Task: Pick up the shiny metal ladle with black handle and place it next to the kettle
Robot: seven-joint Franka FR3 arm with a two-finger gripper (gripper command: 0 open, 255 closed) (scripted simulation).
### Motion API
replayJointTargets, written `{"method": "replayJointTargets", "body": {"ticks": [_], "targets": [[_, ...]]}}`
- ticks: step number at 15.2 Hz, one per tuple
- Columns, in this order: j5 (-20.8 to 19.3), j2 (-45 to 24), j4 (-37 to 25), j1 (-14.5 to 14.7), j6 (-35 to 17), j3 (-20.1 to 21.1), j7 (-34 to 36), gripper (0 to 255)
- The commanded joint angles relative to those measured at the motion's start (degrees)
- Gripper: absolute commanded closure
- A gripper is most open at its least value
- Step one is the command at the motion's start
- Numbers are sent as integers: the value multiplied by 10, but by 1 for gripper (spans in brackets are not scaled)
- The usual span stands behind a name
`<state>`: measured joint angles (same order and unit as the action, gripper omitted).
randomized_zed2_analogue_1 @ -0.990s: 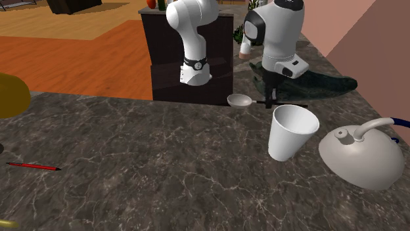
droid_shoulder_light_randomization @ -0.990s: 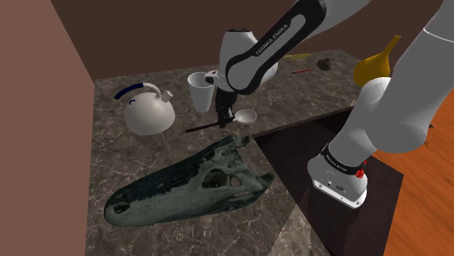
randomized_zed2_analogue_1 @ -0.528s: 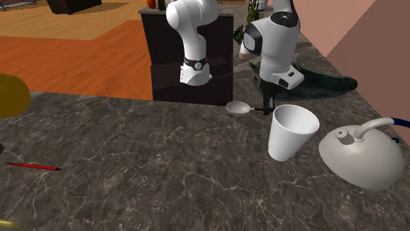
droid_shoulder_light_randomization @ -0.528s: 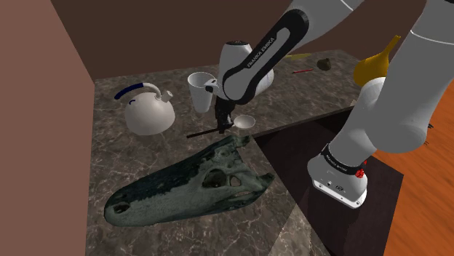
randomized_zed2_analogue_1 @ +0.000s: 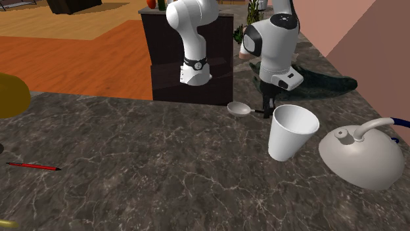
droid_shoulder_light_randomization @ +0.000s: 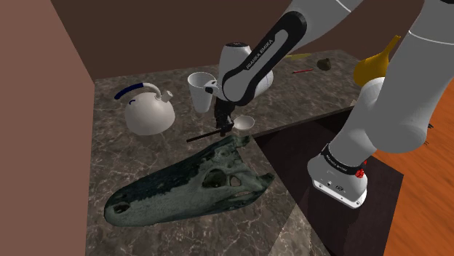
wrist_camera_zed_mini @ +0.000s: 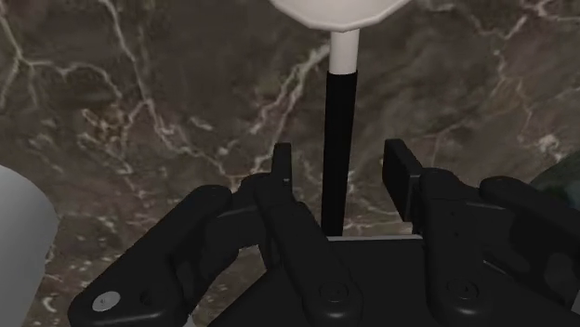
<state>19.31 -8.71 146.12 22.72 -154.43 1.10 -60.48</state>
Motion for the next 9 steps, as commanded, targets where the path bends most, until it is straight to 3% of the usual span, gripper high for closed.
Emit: {"method": "replayJointTargets", "body": {"ticks": [1,5,9], "targets": [[0,0,0,0,0,0,0,0],[0,0,0,0,0,0,0,0],[-38,76,0,-3,76,-14,27,0]]}}
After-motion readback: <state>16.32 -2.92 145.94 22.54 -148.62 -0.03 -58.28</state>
